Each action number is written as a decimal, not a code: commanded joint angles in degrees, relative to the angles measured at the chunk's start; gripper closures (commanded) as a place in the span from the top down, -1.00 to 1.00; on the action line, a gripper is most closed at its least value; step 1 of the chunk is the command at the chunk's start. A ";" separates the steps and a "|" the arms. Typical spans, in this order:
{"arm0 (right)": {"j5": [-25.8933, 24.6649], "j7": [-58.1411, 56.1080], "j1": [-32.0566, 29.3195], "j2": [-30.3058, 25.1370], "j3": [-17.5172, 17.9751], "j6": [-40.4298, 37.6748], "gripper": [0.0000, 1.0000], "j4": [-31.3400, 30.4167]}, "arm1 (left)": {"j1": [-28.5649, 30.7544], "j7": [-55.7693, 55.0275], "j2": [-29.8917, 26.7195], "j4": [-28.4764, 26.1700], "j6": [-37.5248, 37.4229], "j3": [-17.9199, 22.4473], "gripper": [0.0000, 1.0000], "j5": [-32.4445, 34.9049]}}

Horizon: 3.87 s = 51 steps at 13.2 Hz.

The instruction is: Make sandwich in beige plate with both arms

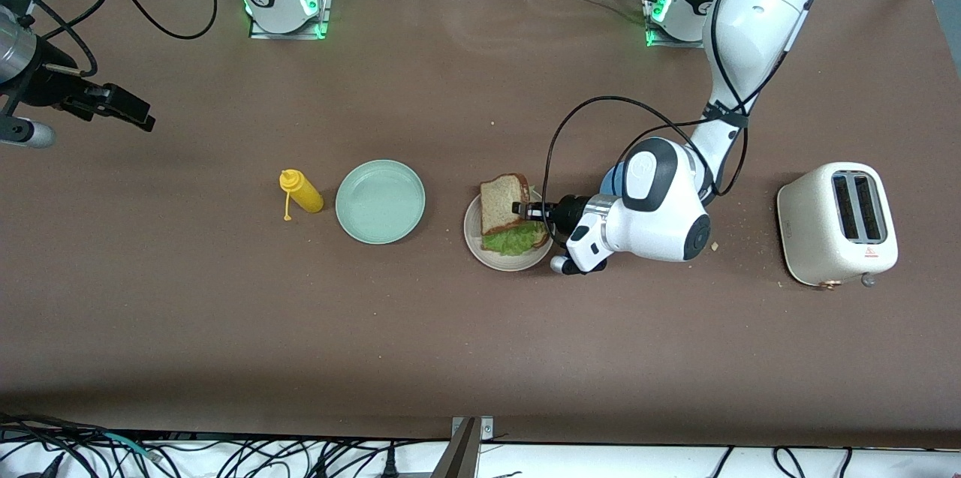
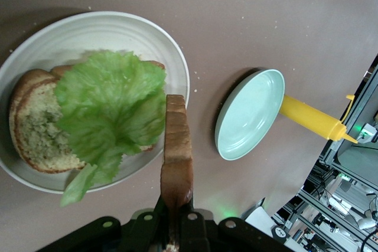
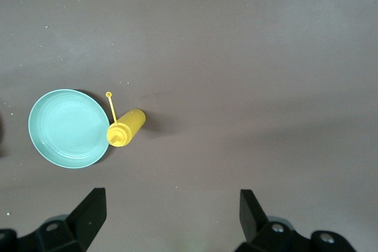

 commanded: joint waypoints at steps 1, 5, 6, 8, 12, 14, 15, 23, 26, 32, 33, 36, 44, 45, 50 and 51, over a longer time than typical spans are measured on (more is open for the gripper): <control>-0.02 -0.35 -0.63 -0.59 0.36 0.17 1.00 -0.33 | -0.60 0.34 0.65 -0.19 1.06 0.43 -1.00 -1.86; -0.02 -0.27 -0.37 -0.59 0.62 0.35 1.00 -0.06 | -0.25 2.62 2.67 0.16 1.06 0.78 -0.61 -1.51; -0.02 -0.27 -0.37 -0.59 0.62 0.35 1.00 -0.06 | 0.10 3.68 2.67 0.16 1.06 0.87 -0.41 -1.51; -0.02 -0.27 -0.37 -0.59 0.62 0.35 1.00 0.03 | 0.28 5.79 2.67 0.16 1.06 1.04 0.09 -1.51; 0.07 -0.18 -0.20 -0.59 0.62 0.17 1.00 0.03 | 1.77 6.15 2.41 -0.02 0.54 2.10 1.00 -1.25; 0.07 -0.18 -0.19 -0.59 0.62 0.08 1.00 0.03 | 3.61 6.15 2.15 -0.02 0.19 2.10 1.00 -0.55; 0.07 -0.35 -0.19 -0.59 0.62 0.08 1.00 0.03 | 4.32 6.06 1.89 -0.02 0.10 2.10 1.00 0.85; 0.42 -0.44 -0.19 -0.59 0.62 -0.01 1.00 0.03 | 13.79 2.81 -4.08 0.25 -6.82 2.18 1.00 20.87; 0.50 -0.44 -0.19 -0.59 0.62 -0.01 1.00 0.03 | 17.85 2.81 -6.72 0.16 -11.32 2.18 1.00 29.58; 0.59 -0.53 -0.19 -0.59 0.62 -0.01 1.00 0.03 | 20.58 1.58 -13.13 -0.28 -19.22 2.54 1.00 45.58; 0.59 -0.53 -0.19 -0.59 0.62 -0.01 1.00 0.11 | 21.11 1.23 -14.63 -0.28 -20.98 2.54 1.00 47.34; 0.68 -0.53 -0.19 -0.59 0.62 -0.01 1.00 0.11 | 22.34 -1.32 -17.97 -0.19 -23.80 2.54 1.00 51.21; 0.68 -0.44 -0.19 -0.59 0.53 -0.01 1.00 0.11 | 22.34 -1.41 -27.11 -0.37 -32.41 1.92 1.00 55.97; 0.68 -0.44 -0.19 -0.59 0.62 -0.01 1.00 0.03 | 22.34 -1.50 -28.43 -0.45 -33.12 1.83 1.00 55.97; 0.68 -0.53 -0.19 -0.59 0.62 -0.01 1.00 0.12 | 22.43 -1.41 -35.72 -4.57 -33.65 1.75 1.00 51.32; 0.68 -0.44 -0.19 -0.59 0.62 -0.01 1.00 0.12 | 22.34 -1.41 -36.95 -5.98 -33.22 1.57 1.00 51.23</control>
